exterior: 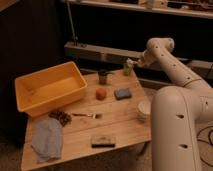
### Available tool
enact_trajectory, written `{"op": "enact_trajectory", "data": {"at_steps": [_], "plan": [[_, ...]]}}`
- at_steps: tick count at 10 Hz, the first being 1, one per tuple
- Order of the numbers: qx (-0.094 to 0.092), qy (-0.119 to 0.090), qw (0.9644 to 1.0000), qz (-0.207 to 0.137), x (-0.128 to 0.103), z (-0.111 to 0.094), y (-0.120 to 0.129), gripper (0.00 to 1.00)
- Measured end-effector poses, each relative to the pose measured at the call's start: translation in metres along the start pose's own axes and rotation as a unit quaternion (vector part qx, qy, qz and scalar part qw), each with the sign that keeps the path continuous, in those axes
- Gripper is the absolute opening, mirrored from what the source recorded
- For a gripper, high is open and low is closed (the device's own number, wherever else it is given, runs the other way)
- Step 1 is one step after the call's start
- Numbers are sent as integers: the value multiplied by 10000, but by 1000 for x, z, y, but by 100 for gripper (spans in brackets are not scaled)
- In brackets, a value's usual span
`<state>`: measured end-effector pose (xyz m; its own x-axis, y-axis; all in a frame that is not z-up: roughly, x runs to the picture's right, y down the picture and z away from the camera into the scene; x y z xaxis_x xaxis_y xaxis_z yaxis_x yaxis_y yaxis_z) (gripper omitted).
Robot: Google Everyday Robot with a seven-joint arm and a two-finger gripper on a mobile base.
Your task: Place brush in plastic cup
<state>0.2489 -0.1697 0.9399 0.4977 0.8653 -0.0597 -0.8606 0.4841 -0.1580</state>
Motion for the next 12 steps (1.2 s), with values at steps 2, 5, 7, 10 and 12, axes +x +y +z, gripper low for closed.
{"op": "enact_trajectory", "data": {"at_steps": [2,5,7,10,12], "plan": [[-19,39,10000,-14,0,2,4,8],[-48,130,9999,-65,1,5,9,38],[-87,194,9997,-94,2,7,12,60],[-151,285,9994,-133,2,10,17,80],[-190,349,9991,-151,3,12,19,80]]}}
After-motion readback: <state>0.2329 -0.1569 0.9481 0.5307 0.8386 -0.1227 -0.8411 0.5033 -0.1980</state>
